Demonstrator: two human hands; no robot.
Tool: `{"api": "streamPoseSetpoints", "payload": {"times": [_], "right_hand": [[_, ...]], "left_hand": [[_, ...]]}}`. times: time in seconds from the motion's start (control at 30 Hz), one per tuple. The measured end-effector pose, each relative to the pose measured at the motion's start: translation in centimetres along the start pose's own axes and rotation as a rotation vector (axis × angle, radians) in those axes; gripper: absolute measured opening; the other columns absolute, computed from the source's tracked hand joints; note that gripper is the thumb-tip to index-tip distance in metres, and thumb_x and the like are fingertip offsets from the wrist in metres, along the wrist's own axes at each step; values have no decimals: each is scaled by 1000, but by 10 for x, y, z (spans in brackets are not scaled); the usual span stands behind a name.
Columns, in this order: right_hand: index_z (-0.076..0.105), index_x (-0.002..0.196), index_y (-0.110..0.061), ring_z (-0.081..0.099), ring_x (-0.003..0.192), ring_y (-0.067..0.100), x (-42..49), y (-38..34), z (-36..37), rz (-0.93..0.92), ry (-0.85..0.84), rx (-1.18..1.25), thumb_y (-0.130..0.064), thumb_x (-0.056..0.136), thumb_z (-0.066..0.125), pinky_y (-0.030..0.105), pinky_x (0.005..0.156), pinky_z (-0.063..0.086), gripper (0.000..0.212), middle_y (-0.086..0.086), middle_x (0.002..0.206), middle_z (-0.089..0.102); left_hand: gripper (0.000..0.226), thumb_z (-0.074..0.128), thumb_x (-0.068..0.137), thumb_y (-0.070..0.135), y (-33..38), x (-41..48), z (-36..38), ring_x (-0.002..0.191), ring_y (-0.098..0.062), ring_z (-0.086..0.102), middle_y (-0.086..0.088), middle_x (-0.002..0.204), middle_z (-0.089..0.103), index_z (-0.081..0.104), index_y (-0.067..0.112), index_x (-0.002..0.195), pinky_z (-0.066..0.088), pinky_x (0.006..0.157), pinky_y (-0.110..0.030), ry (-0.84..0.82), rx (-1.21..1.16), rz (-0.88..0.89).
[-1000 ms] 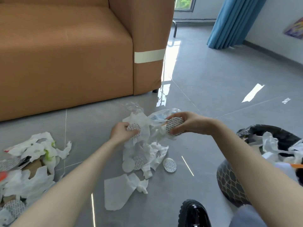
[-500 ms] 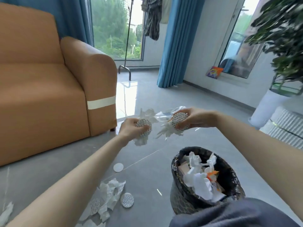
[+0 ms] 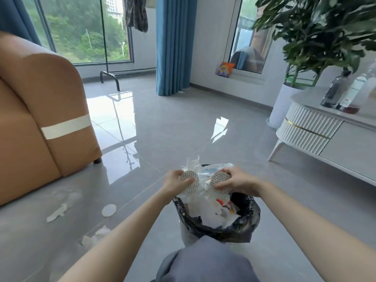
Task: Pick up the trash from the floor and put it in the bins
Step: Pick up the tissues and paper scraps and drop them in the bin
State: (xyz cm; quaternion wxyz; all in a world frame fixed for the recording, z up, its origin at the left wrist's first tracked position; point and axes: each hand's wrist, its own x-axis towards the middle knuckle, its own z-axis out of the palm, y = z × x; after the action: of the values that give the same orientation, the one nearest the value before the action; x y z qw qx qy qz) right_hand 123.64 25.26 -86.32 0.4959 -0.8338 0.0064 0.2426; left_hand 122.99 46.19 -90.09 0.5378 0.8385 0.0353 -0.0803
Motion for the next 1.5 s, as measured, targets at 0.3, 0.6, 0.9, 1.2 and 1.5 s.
{"api": "streamPoseSetpoints", "payload": {"times": [0.3, 0.6, 0.9, 1.2, 1.5], "right_hand": [[62, 99, -7, 61, 61, 7, 16, 60, 11, 40, 91, -52, -13, 81, 74, 17, 51, 47, 22, 2, 79, 64], [61, 106, -8, 50, 104, 22, 48, 59, 42, -86, 138, -634, -29, 80, 74, 31, 92, 45, 37, 1, 121, 31], [52, 115, -3, 55, 107, 29, 76, 77, 75, -34, -103, -972, -27, 92, 58, 31, 77, 39, 33, 15, 118, 59], [33, 140, -6, 43, 125, 34, 91, 98, 91, 131, -246, -1029, -27, 93, 56, 36, 101, 38, 56, 21, 136, 44], [21, 144, -41, 50, 118, 34, 42, 44, 44, -15, -73, -1037, -51, 88, 56, 40, 92, 45, 66, 11, 126, 56]], "left_hand": [[41, 50, 93, 21, -39, 8, 38, 111, -29, 54, -12, 122, 55, 42, 13, 132, 47, 89, -35, -105, 544, 149], [33, 58, 89, 27, -61, 13, 30, 137, -25, 24, -1, 144, 36, 58, 19, 121, 18, 114, -35, -24, 808, 391], [50, 49, 96, 26, -72, 14, 29, 131, -21, 41, 1, 156, 13, 31, 13, 141, 32, 101, -26, -94, 585, 348], [58, 46, 97, 35, -73, 13, 25, 145, -10, 15, 12, 159, -1, 22, 22, 148, 26, 111, -26, -164, 527, 325], [49, 47, 97, 28, -32, 0, -11, 138, -18, 34, 2, 155, 22, 33, 24, 144, 29, 113, -32, -172, 507, 337]]}}
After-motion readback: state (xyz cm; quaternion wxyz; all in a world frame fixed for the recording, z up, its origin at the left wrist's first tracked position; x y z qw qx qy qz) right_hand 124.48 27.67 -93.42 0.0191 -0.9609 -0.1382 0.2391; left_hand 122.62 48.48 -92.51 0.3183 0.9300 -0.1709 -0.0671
